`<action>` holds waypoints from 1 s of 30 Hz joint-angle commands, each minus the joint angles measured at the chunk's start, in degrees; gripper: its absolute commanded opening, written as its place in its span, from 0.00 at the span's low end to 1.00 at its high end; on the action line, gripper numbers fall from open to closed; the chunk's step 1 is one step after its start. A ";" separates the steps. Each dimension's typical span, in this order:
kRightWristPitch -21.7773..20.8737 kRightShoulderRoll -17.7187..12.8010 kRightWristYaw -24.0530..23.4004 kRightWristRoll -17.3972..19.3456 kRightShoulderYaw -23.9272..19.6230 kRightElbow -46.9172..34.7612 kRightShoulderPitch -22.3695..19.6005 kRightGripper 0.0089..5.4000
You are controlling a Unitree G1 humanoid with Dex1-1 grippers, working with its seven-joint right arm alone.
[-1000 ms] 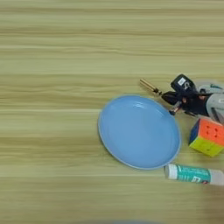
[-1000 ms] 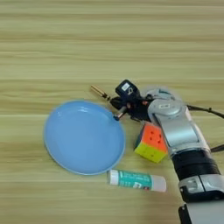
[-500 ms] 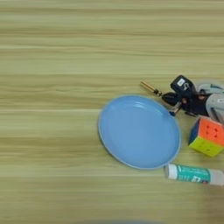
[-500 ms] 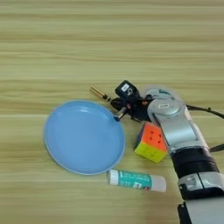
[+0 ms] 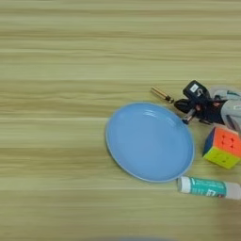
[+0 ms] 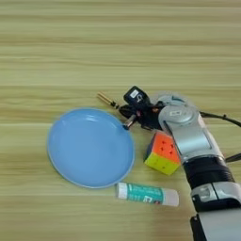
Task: Move the objects on the table
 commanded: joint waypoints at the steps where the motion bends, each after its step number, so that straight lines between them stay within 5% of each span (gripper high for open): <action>1: -0.34 -2.03 -0.13 -0.57 -0.27 -1.28 -2.56 0.02; 7: -0.23 -2.03 0.29 -0.84 -0.22 -1.35 -2.50 0.02; 30: 0.78 -2.16 0.33 0.24 -2.15 -5.53 -2.58 0.44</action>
